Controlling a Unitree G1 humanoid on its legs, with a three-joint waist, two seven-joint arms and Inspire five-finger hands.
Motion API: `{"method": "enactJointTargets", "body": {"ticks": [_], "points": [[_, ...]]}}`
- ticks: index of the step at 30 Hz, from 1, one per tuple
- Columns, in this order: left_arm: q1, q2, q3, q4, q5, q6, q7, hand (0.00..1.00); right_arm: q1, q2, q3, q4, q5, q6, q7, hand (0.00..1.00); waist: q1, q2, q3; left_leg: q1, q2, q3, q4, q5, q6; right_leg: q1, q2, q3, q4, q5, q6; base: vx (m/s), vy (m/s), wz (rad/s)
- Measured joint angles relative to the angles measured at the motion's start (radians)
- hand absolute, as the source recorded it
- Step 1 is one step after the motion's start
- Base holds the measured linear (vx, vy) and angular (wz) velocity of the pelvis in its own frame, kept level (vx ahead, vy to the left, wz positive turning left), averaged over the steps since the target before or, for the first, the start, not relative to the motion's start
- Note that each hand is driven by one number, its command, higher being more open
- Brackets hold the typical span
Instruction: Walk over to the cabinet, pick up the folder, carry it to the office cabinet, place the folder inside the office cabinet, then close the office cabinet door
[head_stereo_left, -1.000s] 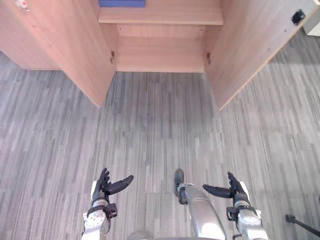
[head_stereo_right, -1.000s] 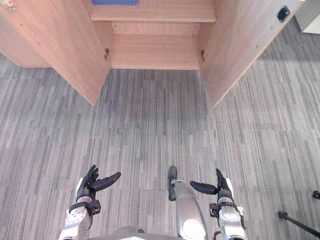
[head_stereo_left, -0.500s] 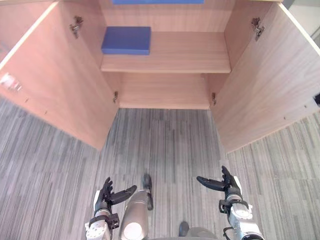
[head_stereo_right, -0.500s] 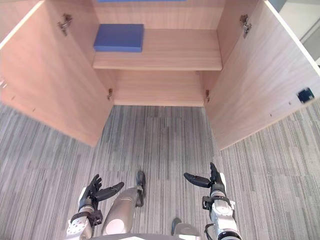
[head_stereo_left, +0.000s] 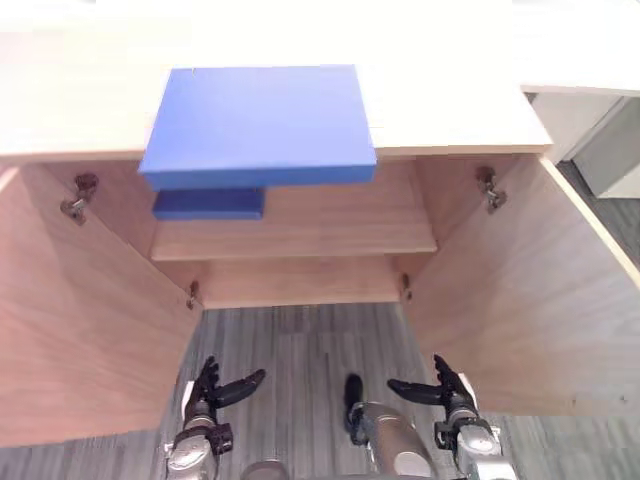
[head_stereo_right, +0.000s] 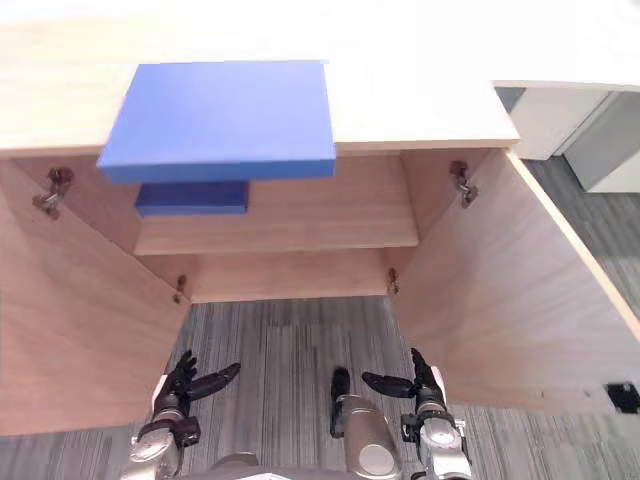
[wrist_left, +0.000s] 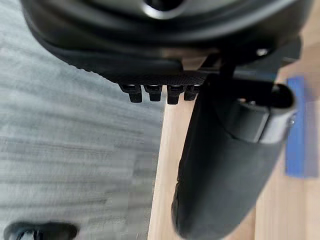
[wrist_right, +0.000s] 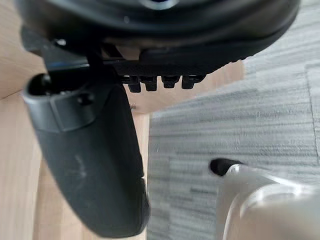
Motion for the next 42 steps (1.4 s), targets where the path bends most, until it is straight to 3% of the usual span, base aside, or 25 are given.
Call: {"method": "enactJointTargets", "body": {"ticks": [1, 2, 4, 5, 7, 8, 10, 14, 20, 30, 39, 42], "points": [[0.001, -0.010, 0.000, 0.000, 0.000, 0.001, 0.000, 1.00, 0.014, 0.000, 0.000, 0.000, 0.000, 0.000, -0.001, 1.00, 0.001, 0.001, 0.002, -0.031, 0.016, -0.006, 0.098, 0.027, -0.002, 0.038, 0.002, -0.010, -0.017, -0.013, -0.003, 0.37, -0.207, 0.48], [0.012, -0.028, 0.000, -0.007, 0.000, 0.001, -0.002, 1.00, 0.049, 0.006, 0.001, -0.019, 0.001, 0.001, -0.001, 1.00, 0.010, 0.006, 0.001, -0.091, 0.058, -0.003, 0.271, 0.009, -0.015, 0.117, 0.018, -0.031, -0.065, -0.025, -0.009, 0.33, -0.166, 0.34], [0.033, -0.039, 0.000, -0.033, -0.001, 0.001, -0.002, 1.00, 0.082, 0.024, -0.005, -0.058, 0.004, 0.000, -0.004, 1.00, 0.026, 0.003, -0.007, -0.166, 0.085, 0.055, 0.334, -0.058, 0.000, 0.197, 0.029, -0.042, -0.123, -0.030, -0.013, 0.32, -0.123, 0.12], [0.038, -0.044, 0.000, -0.046, 0.000, 0.001, -0.003, 1.00, 0.082, 0.028, -0.014, -0.064, 0.011, -0.002, -0.003, 1.00, 0.031, 0.003, -0.010, -0.203, 0.075, 0.085, 0.265, -0.075, 0.023, 0.225, 0.028, -0.039, -0.154, -0.029, -0.010, 0.26, -0.055, -0.08], [0.040, -0.041, 0.002, -0.051, 0.000, 0.002, -0.002, 1.00, 0.056, 0.029, -0.031, -0.059, 0.012, -0.002, -0.004, 1.00, 0.041, 0.013, -0.016, -0.225, 0.041, 0.084, 0.042, -0.068, 0.032, 0.246, 0.030, -0.020, -0.180, -0.026, -0.002, 0.24, 0.006, -0.25], [0.040, -0.041, 0.002, -0.052, 0.000, 0.002, -0.002, 1.00, 0.054, 0.029, -0.037, -0.060, 0.012, -0.003, -0.004, 1.00, 0.046, 0.020, -0.020, -0.222, 0.030, 0.074, -0.032, -0.044, 0.031, 0.249, 0.033, -0.012, -0.184, -0.025, 0.001, 0.26, 0.075, -0.35], [0.049, -0.032, 0.003, -0.077, 0.000, 0.007, 0.000, 1.00, 0.048, 0.030, -0.052, -0.047, 0.012, -0.003, -0.004, 1.00, 0.057, 0.038, -0.036, -0.200, 0.012, 0.067, -0.196, 0.076, 0.040, 0.256, 0.048, 0.013, -0.192, -0.033, 0.023, 0.28, 0.129, -0.23], [0.085, -0.003, 0.004, -0.261, 0.019, 0.005, 0.008, 1.00, 0.077, 0.032, -0.067, -0.049, 0.012, -0.002, -0.003, 1.00, 0.056, 0.024, -0.047, -0.136, -0.050, 0.065, -0.313, 0.109, 0.065, 0.286, -0.002, 0.009, -0.223, -0.045, 0.056, 0.17, 0.095, 0.12], [0.157, 0.020, 0.021, -0.536, 0.101, -0.013, 0.048, 1.00, 0.076, 0.033, -0.066, -0.050, 0.012, -0.014, -0.003, 1.00, 0.060, 0.024, -0.052, -0.091, -0.075, 0.040, -0.370, 0.120, 0.071, 0.327, -0.013, -0.004, -0.244, -0.045, 0.058, 0.06, 0.037, 0.14], [0.298, 0.024, -0.003, -1.002, 0.426, -0.099, 0.162, 1.00, 0.091, 0.027, -0.058, -0.050, -0.014, -0.052, -0.022, 1.00, 0.063, 0.029, -0.084, -0.065, -0.095, -0.017, -0.417, 0.156, 0.076, 0.364, -0.019, -0.040, -0.254, -0.054, 0.067, -0.04, -0.014, 0.16], [0.289, 0.076, -0.040, -1.157, 0.612, -0.124, 0.246, 1.00, 0.112, 0.011, 0.004, -0.003, -0.041, -0.052, -0.024, 1.00, 0.055, 0.041, -0.126, -0.045, -0.093, -0.028, -0.417, 0.165, 0.072, 0.388, -0.016, -0.040, -0.249, -0.056, 0.069, -0.06, -0.018, 0.03], [0.282, 0.138, -0.094, -1.171, 0.673, -0.124, 0.245, 1.00, 0.111, 0.006, 0.016, 0.001, -0.043, -0.052, -0.024, 1.00, 0.052, 0.041, -0.128, -0.031, -0.090, -0.012, -0.421, 0.165, 0.072, 0.387, -0.013, -0.022, -0.247, -0.055, 0.069, -0.02, -0.008, -0.13]]}}
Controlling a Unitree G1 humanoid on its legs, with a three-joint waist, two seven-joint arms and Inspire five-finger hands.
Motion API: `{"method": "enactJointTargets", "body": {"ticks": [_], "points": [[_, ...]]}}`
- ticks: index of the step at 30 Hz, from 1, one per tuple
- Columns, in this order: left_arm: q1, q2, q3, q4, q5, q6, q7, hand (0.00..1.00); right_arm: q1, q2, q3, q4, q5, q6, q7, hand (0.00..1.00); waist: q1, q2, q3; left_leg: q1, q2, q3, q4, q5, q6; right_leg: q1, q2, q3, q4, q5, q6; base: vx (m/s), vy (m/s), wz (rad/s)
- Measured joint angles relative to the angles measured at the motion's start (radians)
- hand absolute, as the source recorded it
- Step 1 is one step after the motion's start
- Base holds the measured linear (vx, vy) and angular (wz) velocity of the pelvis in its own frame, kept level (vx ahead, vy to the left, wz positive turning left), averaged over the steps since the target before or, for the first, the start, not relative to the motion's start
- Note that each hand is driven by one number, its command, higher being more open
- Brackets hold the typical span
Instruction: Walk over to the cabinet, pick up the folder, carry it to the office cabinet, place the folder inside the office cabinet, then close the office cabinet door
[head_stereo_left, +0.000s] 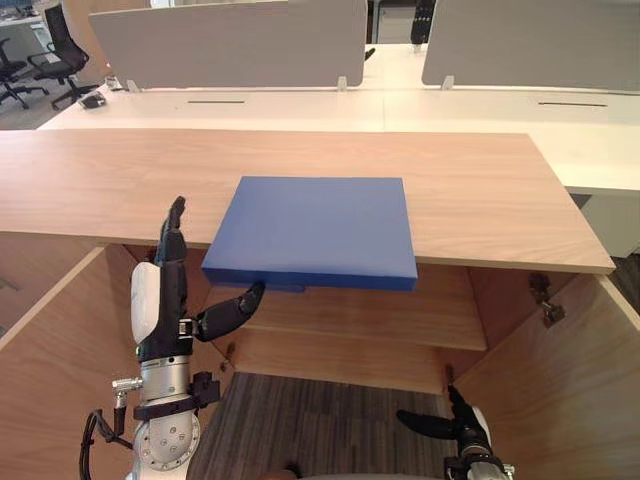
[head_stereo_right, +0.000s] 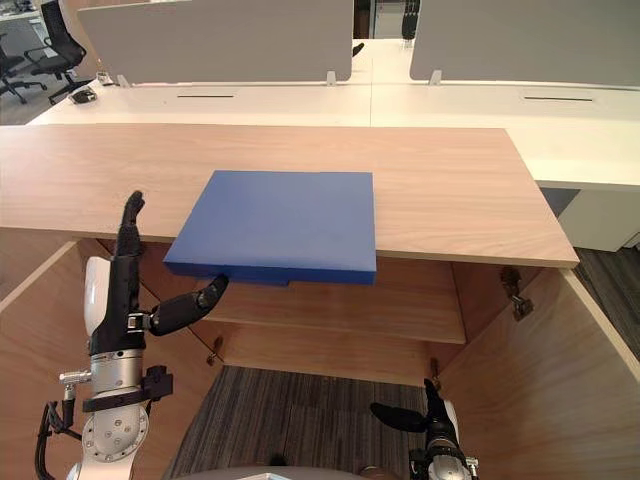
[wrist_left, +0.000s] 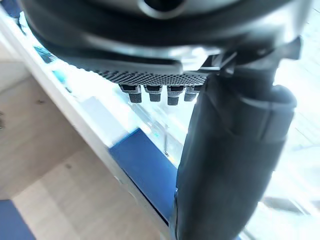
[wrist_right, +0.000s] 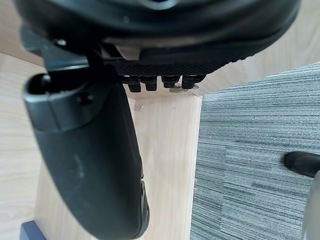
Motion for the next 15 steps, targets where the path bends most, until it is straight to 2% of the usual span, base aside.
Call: {"method": "enactJointTargets", "body": {"ticks": [6, 7, 13, 15], "points": [[-0.066, 0.086, -0.093, 0.013, 0.091, 0.000, -0.011, 1.00, 0.002, -0.009, 0.017, 0.002, -0.001, 0.000, 0.001, 1.00, -0.027, -0.001, -0.004, 0.019, 0.003, 0.039, -0.022, 0.000, 0.000, -0.010, 0.003, 0.040, 0.004, 0.001, 0.000, 0.00, 0.002, -0.20], [-0.097, 0.099, -0.106, 0.034, 0.115, 0.000, -0.012, 0.00, 0.004, -0.009, 0.017, 0.002, -0.001, 0.000, 0.002, 1.00, -0.033, -0.002, -0.004, 0.026, 0.003, 0.045, -0.027, 0.000, 0.000, -0.011, 0.004, 0.046, 0.004, 0.001, 0.000, 0.03, 0.005, -0.17], [-0.233, 0.172, -0.122, 0.155, 0.241, 0.035, -0.017, 0.00, 0.009, -0.014, 0.016, 0.001, 0.004, 0.000, 0.005, 1.00, -0.052, -0.002, -0.022, 0.040, 0.000, 0.058, -0.050, 0.002, 0.002, -0.019, 0.005, 0.064, 0.002, 0.003, 0.000, 0.02, 0.003, -0.10], [-0.248, 0.184, -0.122, 0.162, 0.258, 0.045, -0.019, 0.00, 0.009, -0.015, 0.016, 0.001, 0.005, 0.000, 0.006, 1.00, -0.054, -0.002, -0.025, 0.047, -0.003, 0.060, -0.064, 0.007, 0.004, -0.019, 0.004, 0.066, -0.004, 0.005, 0.000, 0.00, 0.006, -0.04]]}}
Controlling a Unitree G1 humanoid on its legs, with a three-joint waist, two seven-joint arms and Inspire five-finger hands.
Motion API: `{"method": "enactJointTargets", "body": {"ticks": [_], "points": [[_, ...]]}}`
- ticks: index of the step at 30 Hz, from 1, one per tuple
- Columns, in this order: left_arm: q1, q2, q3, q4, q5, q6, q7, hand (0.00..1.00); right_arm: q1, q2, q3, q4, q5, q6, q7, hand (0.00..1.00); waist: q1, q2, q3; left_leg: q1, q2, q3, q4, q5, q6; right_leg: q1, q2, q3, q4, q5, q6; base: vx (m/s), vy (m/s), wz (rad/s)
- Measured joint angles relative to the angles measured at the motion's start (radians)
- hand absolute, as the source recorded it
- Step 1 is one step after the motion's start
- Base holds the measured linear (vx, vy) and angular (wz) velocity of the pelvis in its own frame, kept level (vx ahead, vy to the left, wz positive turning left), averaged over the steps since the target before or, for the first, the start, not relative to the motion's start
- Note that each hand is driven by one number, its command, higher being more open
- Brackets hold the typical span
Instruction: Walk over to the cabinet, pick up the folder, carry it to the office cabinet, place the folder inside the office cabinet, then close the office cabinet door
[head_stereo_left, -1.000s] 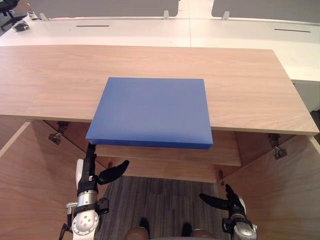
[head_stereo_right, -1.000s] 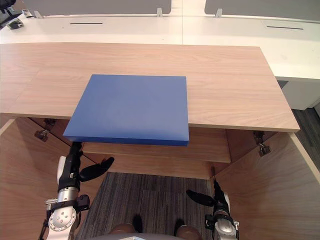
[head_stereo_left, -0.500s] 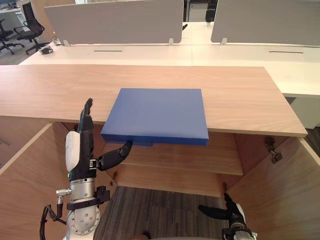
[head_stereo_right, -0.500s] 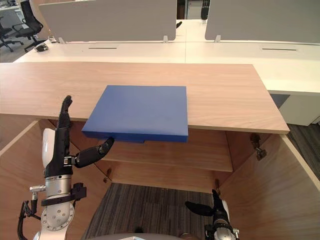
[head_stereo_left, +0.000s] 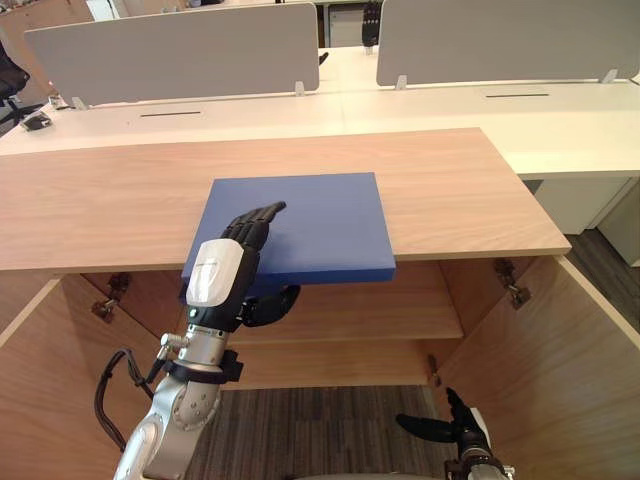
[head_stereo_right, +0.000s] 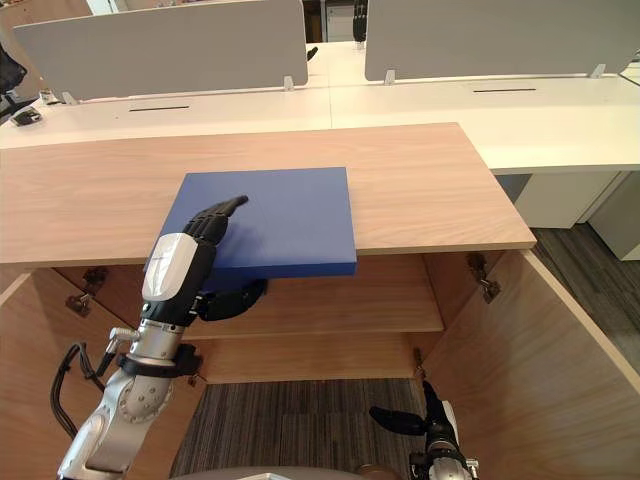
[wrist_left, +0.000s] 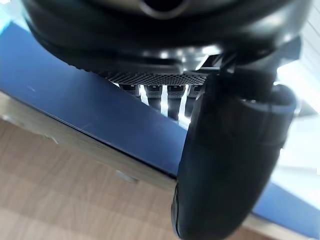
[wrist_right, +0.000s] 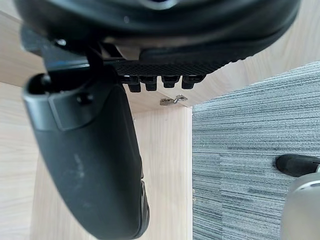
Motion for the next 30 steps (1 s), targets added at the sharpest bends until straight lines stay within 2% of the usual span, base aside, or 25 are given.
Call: {"method": "enactJointTargets", "body": {"ticks": [3, 7, 10, 14, 18, 23, 24, 27, 30], "points": [[-0.027, 0.016, 0.004, -0.007, 0.029, -0.001, 0.015, 0.00, -0.001, 0.000, 0.000, 0.000, 0.002, 0.000, 0.001, 1.00, -0.002, 0.000, -0.009, 0.006, -0.005, 0.005, -0.018, 0.004, 0.004, 0.004, -0.001, 0.005, -0.023, 0.011, 0.003, 0.01, 0.013, -0.05], [-0.051, -0.002, 0.037, -0.032, 0.007, -0.001, 0.020, 0.00, 0.004, 0.009, -0.011, -0.040, 0.016, 0.000, 0.003, 1.00, -0.002, -0.002, -0.012, 0.013, -0.009, 0.027, -0.035, 0.007, 0.005, 0.002, -0.003, 0.026, -0.037, 0.017, 0.009, 0.01, 0.017, -0.14], [-0.038, -0.017, 0.041, -0.078, 0.002, -0.001, 0.008, 0.00, 0.027, 0.029, -0.040, -0.133, 0.054, 0.000, 0.003, 1.00, -0.001, -0.004, -0.010, 0.012, -0.011, 0.031, -0.037, 0.005, 0.006, -0.001, -0.004, 0.032, -0.039, 0.019, 0.011, 0.02, 0.005, -0.08], [0.030, -0.093, 0.032, -0.167, -0.061, -0.021, -0.013, 0.00, 0.048, 0.070, -0.054, -0.337, 0.102, -0.002, 0.000, 1.00, -0.006, -0.008, -0.007, 0.011, -0.012, 0.040, -0.036, -0.001, 0.010, -0.005, -0.005, 0.044, -0.043, 0.020, 0.013, 0.01, 0.001, -0.08], [0.062, -0.160, -0.003, -0.266, -0.229, -0.035, -0.036, 0.00, 0.070, 0.124, -0.044, -0.563, 0.159, -0.030, 0.006, 1.00, -0.004, -0.013, -0.001, 0.010, -0.012, 0.053, -0.028, -0.014, 0.010, -0.007, -0.005, 0.058, -0.049, 0.021, 0.015, 0.01, -0.002, -0.10], [0.066, -0.241, -0.042, -0.383, -0.535, -0.053, -0.043, 0.00, 0.097, 0.170, -0.035, -0.811, 0.255, -0.058, 0.023, 1.00, -0.006, -0.019, 0.021, 0.008, -0.011, 0.071, -0.002, -0.038, 0.014, -0.005, -0.006, 0.079, -0.052, 0.022, 0.016, 0.03, 0.002, -0.13], [0.066, -0.250, -0.042, -0.395, -0.567, -0.053, -0.043, 0.00, 0.107, 0.171, -0.035, -0.840, 0.266, -0.058, 0.023, 1.00, -0.006, -0.019, 0.021, 0.009, -0.011, 0.072, -0.002, -0.039, 0.014, -0.005, -0.006, 0.081, -0.052, 0.022, 0.016, 0.04, 0.000, -0.06], [0.068, -0.282, -0.037, -0.444, -0.804, -0.058, -0.061, 0.00, 0.147, 0.172, -0.045, -1.007, 0.306, -0.058, 0.032, 1.00, -0.006, -0.019, 0.021, 0.013, -0.011, 0.082, -0.001, -0.047, 0.013, -0.005, -0.006, 0.094, -0.052, 0.022, 0.016, 0.04, 0.003, -0.09], [0.073, -0.287, -0.037, -0.461, -1.031, -0.060, -0.105, 0.00, 0.152, 0.170, -0.036, -1.050, 0.374, -0.033, 0.035, 1.00, -0.005, -0.019, 0.028, 0.015, -0.011, 0.086, 0.006, -0.054, 0.014, -0.005, -0.007, 0.104, -0.050, 0.022, 0.017, 0.00, -0.001, -0.07]]}}
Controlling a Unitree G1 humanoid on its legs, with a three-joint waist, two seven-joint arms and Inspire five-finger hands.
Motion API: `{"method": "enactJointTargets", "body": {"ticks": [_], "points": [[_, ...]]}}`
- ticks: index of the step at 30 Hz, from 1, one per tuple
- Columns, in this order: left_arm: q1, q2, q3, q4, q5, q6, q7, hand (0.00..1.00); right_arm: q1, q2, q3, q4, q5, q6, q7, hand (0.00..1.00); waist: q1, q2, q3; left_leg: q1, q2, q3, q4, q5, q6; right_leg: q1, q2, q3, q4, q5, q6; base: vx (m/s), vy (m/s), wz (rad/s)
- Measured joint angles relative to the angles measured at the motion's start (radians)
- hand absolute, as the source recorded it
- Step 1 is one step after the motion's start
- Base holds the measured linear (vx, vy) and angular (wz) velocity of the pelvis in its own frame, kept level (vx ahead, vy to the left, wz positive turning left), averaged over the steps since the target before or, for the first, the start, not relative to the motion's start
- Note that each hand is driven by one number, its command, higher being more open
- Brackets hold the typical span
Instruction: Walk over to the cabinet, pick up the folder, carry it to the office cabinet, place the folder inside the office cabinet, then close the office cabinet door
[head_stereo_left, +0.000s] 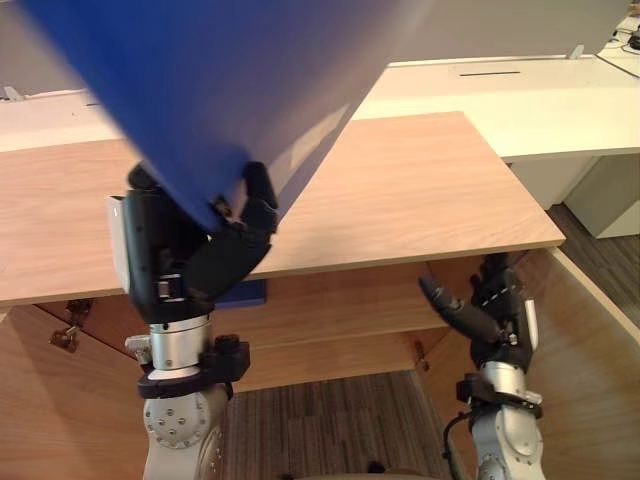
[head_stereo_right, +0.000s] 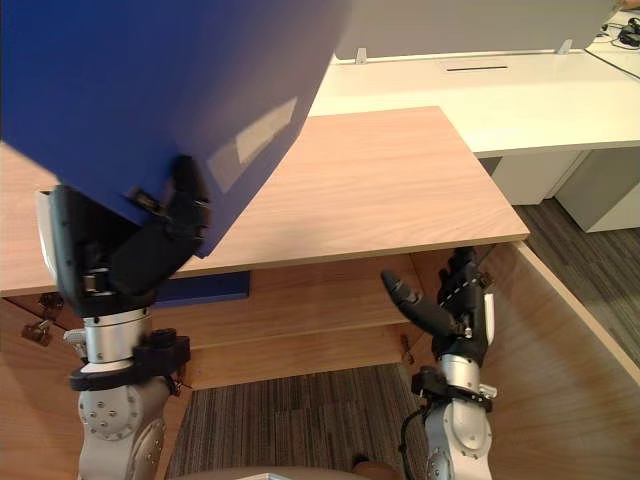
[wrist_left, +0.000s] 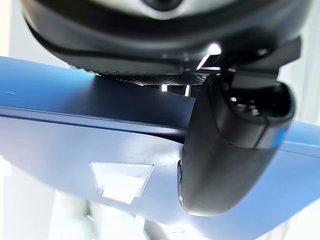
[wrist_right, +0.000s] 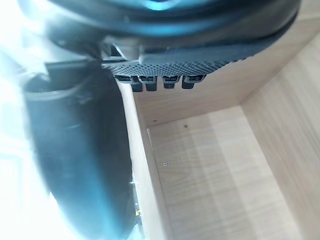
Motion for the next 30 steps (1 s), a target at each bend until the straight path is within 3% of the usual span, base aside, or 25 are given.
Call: {"method": "enactJointTargets", "body": {"ticks": [4, 9, 14, 17, 20, 25, 30], "points": [[0.049, 0.007, -0.002, -0.002, -0.184, 0.007, -0.060, 0.00, -0.001, -0.030, 0.045, -0.027, 0.072, 0.031, -0.016, 1.00, 0.000, 0.000, 0.000, 0.006, 0.000, 0.015, 0.004, -0.007, 0.000, -0.002, 0.001, 0.016, 0.004, 0.000, 0.001, -0.01, -0.009, -0.13], [0.093, 0.056, -0.021, 0.022, -0.374, 0.038, -0.145, 0.00, -0.005, -0.159, 0.098, -0.027, 0.146, 0.043, -0.022, 1.00, -0.008, 0.001, 0.001, 0.004, 0.006, 0.016, 0.026, -0.018, 0.001, -0.012, 0.001, 0.032, 0.026, -0.001, 0.002, -0.01, -0.010, -0.10], [0.153, 0.132, -0.079, 0.088, -0.445, 0.085, -0.219, 0.00, -0.006, -0.325, 0.165, -0.023, 0.148, 0.046, -0.026, 1.00, -0.017, 0.001, 0.001, -0.003, 0.013, 0.014, 0.033, -0.018, 0.000, -0.018, 0.006, 0.034, 0.031, -0.001, 0.003, -0.04, -0.029, -0.02], [0.181, 0.141, -0.099, 0.126, -0.441, 0.118, -0.244, 0.00, -0.007, -0.372, 0.196, -0.023, 0.144, 0.046, -0.021, 1.00, -0.018, 0.001, 0.001, -0.008, 0.019, 0.009, 0.041, -0.019, -0.001, -0.018, 0.011, 0.034, 0.032, -0.001, 0.003, -0.04, -0.035, 0.01], [0.196, 0.128, -0.099, 0.140, -0.435, 0.128, -0.252, 0.00, -0.005, -0.342, 0.200, -0.023, 0.139, 0.046, 0.007, 1.00, -0.017, 0.001, 0.000, -0.025, 0.027, 0.001, 0.057, -0.020, -0.003, -0.026, 0.017, 0.030, 0.035, -0.001, 0.003, -0.07, -0.065, 0.06], [0.204, 0.080, -0.095, 0.141, -0.413, 0.128, -0.255, 0.00, 0.007, -0.207, 0.169, -0.023, 0.084, 0.046, 0.051, 1.00, -0.014, 0.003, -0.001, -0.031, 0.030, 0.004, 0.063, -0.018, -0.005, -0.036, 0.026, 0.036, 0.036, 0.003, 0.005, -0.02, -0.025, -0.02], [0.203, 0.055, -0.085, 0.155, -0.375, 0.128, -0.281, 0.00, 0.024, -0.132, 0.146, -0.031, 0.056, 0.046, 0.097, 1.00, -0.010, 0.004, -0.002, -0.031, 0.026, 0.047, 0.062, -0.021, -0.003, -0.056, 0.025, 0.088, 0.031, 0.020, 0.027, 0.00, 0.027, -0.25]]}}
